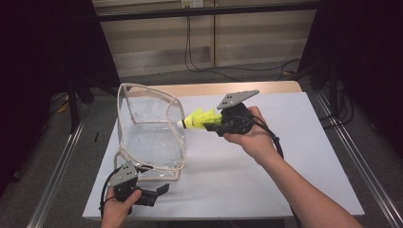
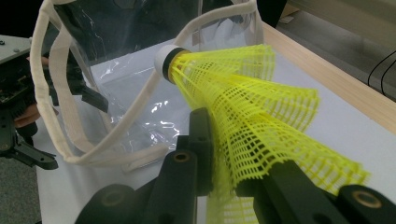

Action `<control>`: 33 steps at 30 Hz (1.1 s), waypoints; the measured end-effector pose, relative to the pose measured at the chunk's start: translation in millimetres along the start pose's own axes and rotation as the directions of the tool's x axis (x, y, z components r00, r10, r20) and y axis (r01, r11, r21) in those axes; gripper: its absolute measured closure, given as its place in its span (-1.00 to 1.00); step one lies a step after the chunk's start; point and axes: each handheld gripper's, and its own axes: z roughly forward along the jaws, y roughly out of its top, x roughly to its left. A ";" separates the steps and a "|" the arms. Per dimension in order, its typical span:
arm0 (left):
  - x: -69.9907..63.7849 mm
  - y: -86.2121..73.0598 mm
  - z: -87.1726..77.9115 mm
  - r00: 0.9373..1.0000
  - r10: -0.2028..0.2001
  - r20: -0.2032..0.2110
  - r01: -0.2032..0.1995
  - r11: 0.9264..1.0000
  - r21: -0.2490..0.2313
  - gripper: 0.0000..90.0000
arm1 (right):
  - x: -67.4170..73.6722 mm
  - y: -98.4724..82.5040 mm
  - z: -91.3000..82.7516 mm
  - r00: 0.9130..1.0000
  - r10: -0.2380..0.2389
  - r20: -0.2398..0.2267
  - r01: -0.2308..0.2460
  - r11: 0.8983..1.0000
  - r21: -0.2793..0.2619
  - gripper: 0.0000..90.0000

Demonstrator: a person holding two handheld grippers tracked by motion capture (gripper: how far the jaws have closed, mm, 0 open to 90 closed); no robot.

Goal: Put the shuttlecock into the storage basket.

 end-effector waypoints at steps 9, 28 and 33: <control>-0.3 -0.2 -0.6 1.000 -0.003 -0.004 0.003 1.000 -0.003 -0.91 | 4.4 21.9 4.2 1.000 -0.001 0.002 0.001 1.000 -0.002 0.83; -0.1 -0.1 -0.7 1.000 -0.001 0.022 0.001 1.000 -0.006 -0.91 | 17.3 52.5 25.7 0.999 -0.034 0.009 0.033 0.999 0.020 0.83; -0.7 -0.3 -0.6 1.000 0.001 0.022 -0.001 1.000 -0.005 -0.91 | 21.5 57.9 32.7 0.999 -0.042 0.006 0.041 0.999 0.026 0.83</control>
